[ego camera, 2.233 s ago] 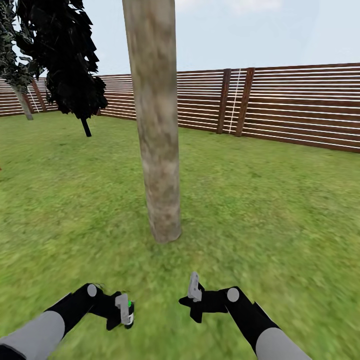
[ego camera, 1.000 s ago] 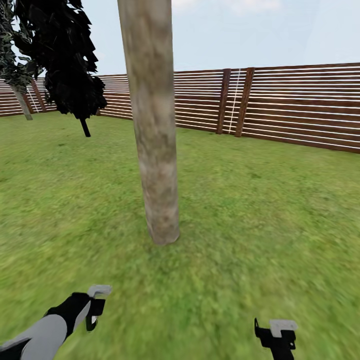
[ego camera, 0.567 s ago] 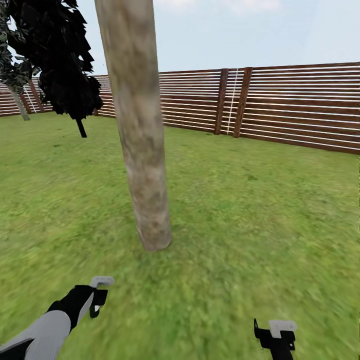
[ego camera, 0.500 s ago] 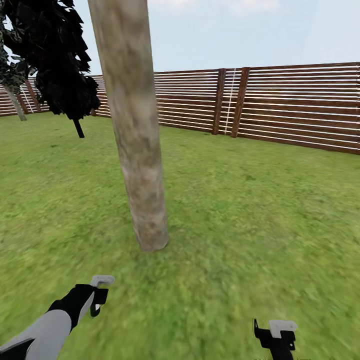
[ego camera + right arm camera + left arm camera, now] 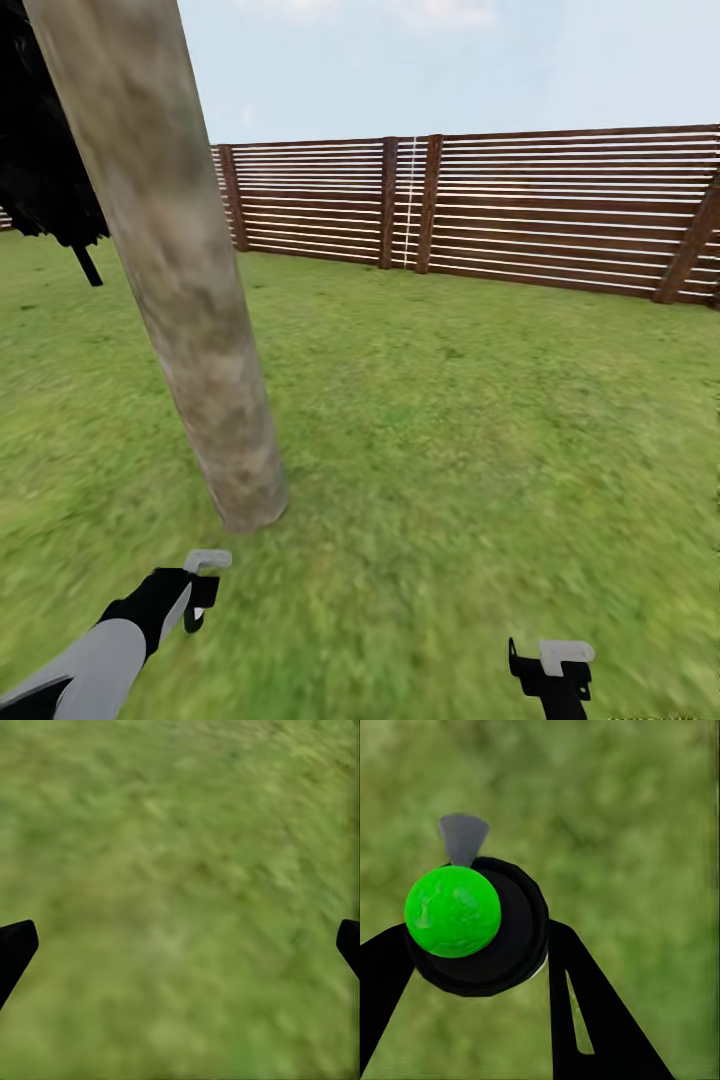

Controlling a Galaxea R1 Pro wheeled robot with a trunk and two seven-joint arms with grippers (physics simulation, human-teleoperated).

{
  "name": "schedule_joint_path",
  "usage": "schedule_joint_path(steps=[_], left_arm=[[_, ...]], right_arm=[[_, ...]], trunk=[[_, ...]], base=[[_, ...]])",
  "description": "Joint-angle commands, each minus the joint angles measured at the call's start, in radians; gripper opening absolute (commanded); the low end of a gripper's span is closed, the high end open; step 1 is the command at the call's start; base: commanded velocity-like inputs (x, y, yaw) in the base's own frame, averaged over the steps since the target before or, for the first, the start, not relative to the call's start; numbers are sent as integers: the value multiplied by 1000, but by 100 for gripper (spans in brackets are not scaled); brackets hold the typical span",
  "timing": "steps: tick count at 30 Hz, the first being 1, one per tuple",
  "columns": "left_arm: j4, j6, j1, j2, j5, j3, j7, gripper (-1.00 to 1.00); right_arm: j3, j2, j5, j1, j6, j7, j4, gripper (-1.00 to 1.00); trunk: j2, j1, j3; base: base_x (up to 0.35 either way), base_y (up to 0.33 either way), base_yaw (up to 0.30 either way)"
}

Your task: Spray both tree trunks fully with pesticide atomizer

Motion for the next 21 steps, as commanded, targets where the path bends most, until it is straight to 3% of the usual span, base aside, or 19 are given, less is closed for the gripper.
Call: schedule_joint_path(steps=[1,3,5,7,8,10,12,13,15,16,19,21], left_arm=[[-2,5,1,-1,-10,8,-7,-100],[-3,6,-1,-2,-10,7,-8,-100],[-3,20,-26,-44,-10,6,-7,-100],[-4,59,-41,-59,-10,4,-9,-100],[-11,69,-43,-53,-10,4,-9,-100],[-71,80,-39,-6,-9,5,-13,-100],[-91,94,-36,8,-10,3,-25,-100],[-96,110,-40,-4,-10,1,-28,-100],[-124,134,-46,-72,-11,-4,-31,-100],[-158,139,-46,-83,-11,-4,-33,-100],[-273,206,-34,-25,-11,0,-118,-100],[-283,222,-36,-29,-13,-5,-145,-100]], right_arm=[[-5,0,10,-1,-2,-5,1,100],[-5,1,10,-1,-2,-5,1,100],[-5,2,10,-1,-2,-5,1,100],[-5,2,10,-1,-2,-5,1,100],[-5,2,10,-1,-2,-5,1,100],[-6,2,10,-1,-2,-5,0,100],[-6,2,10,-1,-2,-5,1,100],[-6,2,10,-1,-2,-5,1,100],[-6,2,10,-1,-2,-5,1,100],[-6,2,10,-1,-2,-5,1,100],[-6,2,10,-1,-2,-5,1,100],[-6,2,10,-1,-2,-5,0,100]], trunk=[[0,0,-1],[0,0,-1],[0,0,-1],[0,0,-1],[0,0,-1],[0,0,-1],[0,0,-1],[0,0,-1],[0,0,-1],[0,0,-1],[0,0,-1],[0,0,-2]], base=[[41,-2,-99],[16,-1,-38],[3,0,-6],[1,0,-2],[0,0,0],[0,0,0],[0,0,0],[0,0,0],[0,0,0],[-21,6,0],[-212,57,0],[-38,9,0]])
